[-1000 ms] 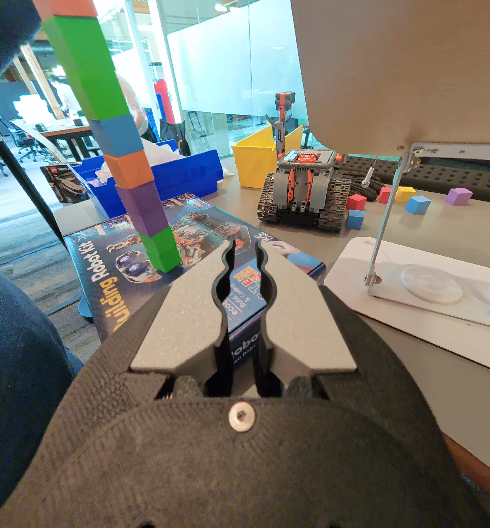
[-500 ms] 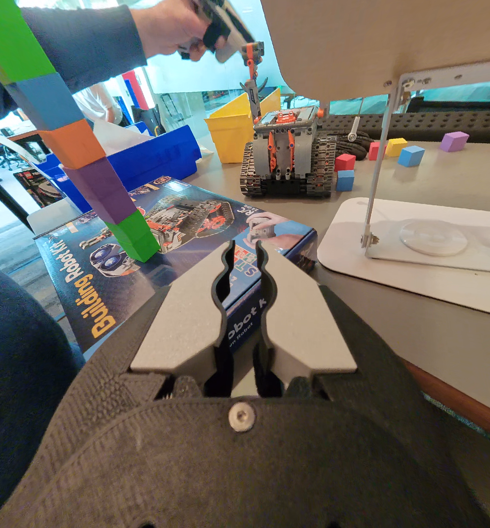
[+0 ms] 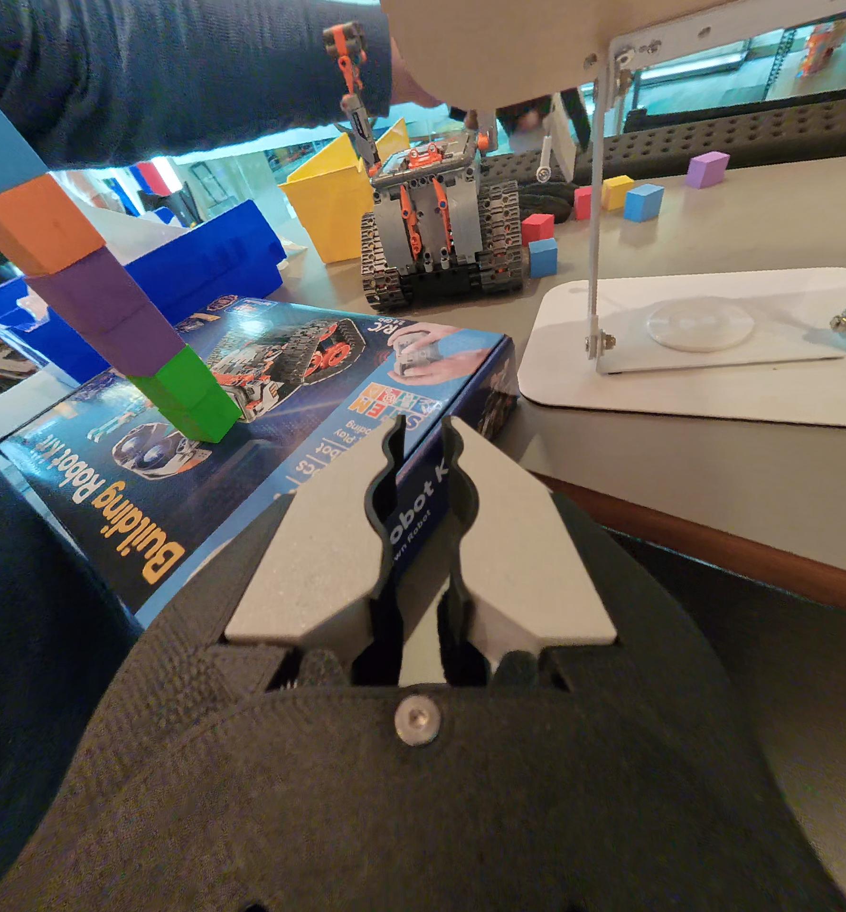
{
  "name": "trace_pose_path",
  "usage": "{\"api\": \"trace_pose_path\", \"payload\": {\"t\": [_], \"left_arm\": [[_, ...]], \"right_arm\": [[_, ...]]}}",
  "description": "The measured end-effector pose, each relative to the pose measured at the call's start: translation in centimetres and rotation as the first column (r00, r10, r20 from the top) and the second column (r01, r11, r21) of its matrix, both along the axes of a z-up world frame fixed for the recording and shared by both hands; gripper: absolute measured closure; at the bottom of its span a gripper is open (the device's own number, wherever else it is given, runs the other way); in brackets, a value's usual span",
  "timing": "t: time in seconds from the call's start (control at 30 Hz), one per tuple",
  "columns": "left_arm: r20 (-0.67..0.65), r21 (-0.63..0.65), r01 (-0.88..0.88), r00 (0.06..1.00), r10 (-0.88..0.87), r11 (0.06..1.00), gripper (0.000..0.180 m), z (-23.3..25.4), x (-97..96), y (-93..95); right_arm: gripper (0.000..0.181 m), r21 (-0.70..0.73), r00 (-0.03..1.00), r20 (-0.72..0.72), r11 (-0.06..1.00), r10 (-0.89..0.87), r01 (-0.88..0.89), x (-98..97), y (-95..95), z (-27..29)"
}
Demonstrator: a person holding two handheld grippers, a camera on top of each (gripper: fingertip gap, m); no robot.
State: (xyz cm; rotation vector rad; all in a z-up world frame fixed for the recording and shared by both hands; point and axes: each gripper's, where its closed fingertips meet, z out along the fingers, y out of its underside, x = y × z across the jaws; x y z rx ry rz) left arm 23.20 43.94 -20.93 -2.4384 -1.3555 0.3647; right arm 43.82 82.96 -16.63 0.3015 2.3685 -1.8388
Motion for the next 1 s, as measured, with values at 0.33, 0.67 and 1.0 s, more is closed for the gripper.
{"api": "trace_pose_path", "payload": {"t": [0.33,0.67,1.0], "left_arm": [[0.059,0.105,-0.033,0.998,0.027,0.994,0.151,-3.4,-1.8,1.1],[0.002,0.173,-0.1,0.995,0.101,0.98,0.151,-0.5,-4.3,1.5],[-0.014,0.192,-0.132,0.99,0.138,0.973,0.111,-0.7,-4.0,1.5]], "right_arm": [[0.168,0.022,0.997,0.007,0.997,-0.075,0.075,0.0,1.9,-0.9],[0.169,0.022,0.998,0.008,0.997,-0.068,0.068,-0.3,1.5,-1.2],[0.168,0.026,0.996,-0.003,0.996,-0.085,0.085,-0.5,2.2,-1.4]]}}
